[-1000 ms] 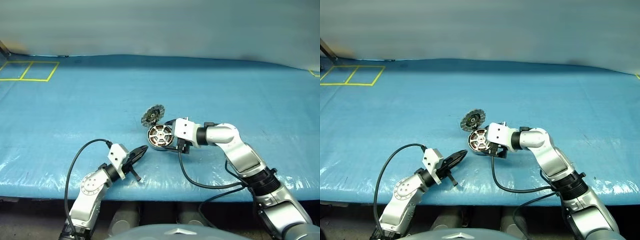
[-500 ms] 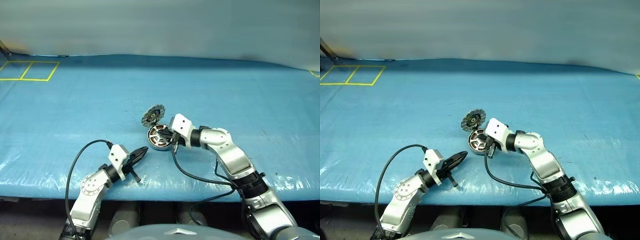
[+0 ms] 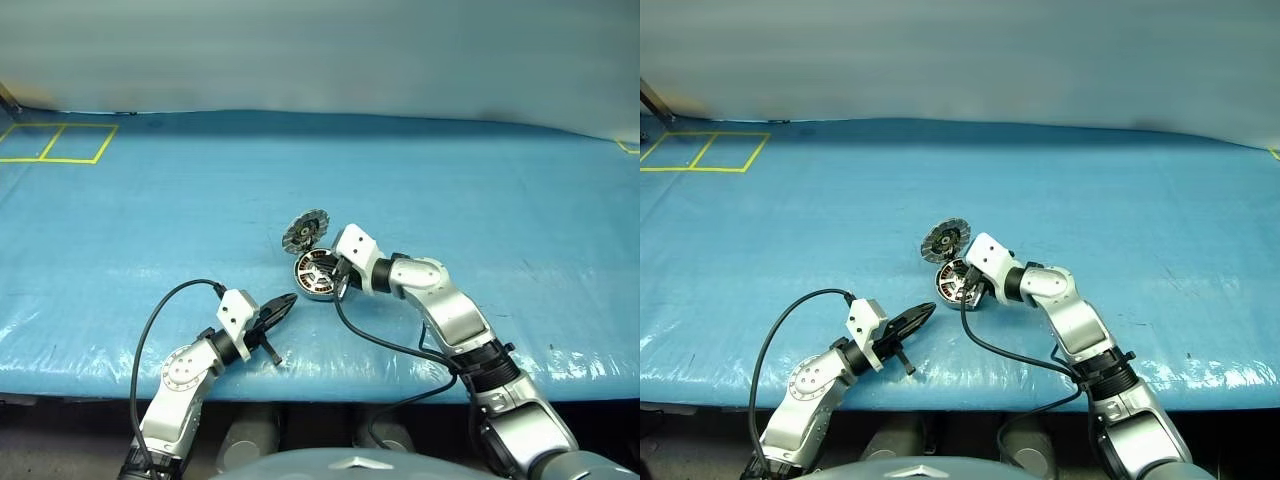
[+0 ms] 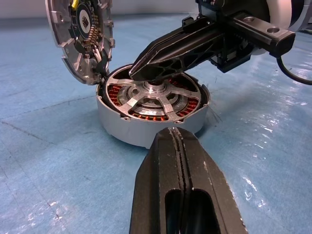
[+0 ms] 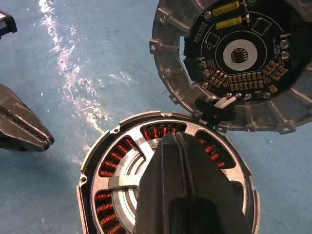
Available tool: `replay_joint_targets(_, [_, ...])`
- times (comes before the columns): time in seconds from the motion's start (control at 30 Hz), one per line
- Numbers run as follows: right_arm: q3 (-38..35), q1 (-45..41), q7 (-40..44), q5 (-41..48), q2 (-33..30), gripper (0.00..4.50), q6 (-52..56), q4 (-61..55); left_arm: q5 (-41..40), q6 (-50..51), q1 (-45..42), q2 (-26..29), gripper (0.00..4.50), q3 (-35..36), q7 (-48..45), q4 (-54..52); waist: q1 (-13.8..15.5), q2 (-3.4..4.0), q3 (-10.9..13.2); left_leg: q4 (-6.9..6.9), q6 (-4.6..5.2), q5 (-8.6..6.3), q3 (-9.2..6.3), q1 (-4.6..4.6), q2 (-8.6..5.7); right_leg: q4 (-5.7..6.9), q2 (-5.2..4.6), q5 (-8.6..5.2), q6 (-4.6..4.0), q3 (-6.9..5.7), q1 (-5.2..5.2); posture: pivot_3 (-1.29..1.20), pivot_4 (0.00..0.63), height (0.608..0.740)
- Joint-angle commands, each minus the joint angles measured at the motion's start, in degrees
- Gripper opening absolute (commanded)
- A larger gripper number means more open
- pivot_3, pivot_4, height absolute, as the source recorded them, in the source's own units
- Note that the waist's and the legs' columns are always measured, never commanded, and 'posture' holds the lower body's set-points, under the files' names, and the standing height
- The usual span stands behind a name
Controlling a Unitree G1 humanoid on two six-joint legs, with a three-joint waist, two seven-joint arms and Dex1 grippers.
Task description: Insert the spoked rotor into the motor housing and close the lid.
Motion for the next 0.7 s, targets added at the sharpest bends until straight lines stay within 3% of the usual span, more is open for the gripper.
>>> replay_joint_targets(0.03, [-2.57, 0.97, -1.96, 2.60, 1.40, 0.02, 5.96, -0.68, -0.02, -1.10, 0.23, 0.27, 0.00, -0.10, -0.25, -0.76, 0.01, 0.00, 0.00, 0.00, 0.00, 0.00, 0.00, 0.00, 0.00, 0.00, 0.00, 0.00, 0.00, 0.02, 0.01, 0.00, 0.150, 0.740])
replay_joint_targets(0.27, [-7.07, 1.74, -5.53, 6.82, 3.95, 0.02, 11.62, -1.69, 0.10, -1.10, 0.31, 0.45, 0.00, -0.05, -0.35, -0.87, 0.01, 0.02, -0.01, 0.00, 0.00, 0.00, 0.00, 0.02, 0.00, 0.00, 0.00, 0.00, 0.00, 0.03, 0.01, 0.00, 0.150, 0.740])
replay_joint_targets(0.7, [-0.23, 4.73, -7.58, 4.08, 1.62, 0.02, 13.21, -8.16, 0.08, -1.39, 0.53, 0.61, 0.00, -0.03, -0.78, -0.83, -0.15, 0.04, -0.03, -0.12, 0.00, 0.00, 0.01, 0.01, 0.00, 0.00, 0.01, -0.02, -0.02, 0.04, -0.06, 0.00, 0.150, 0.740])
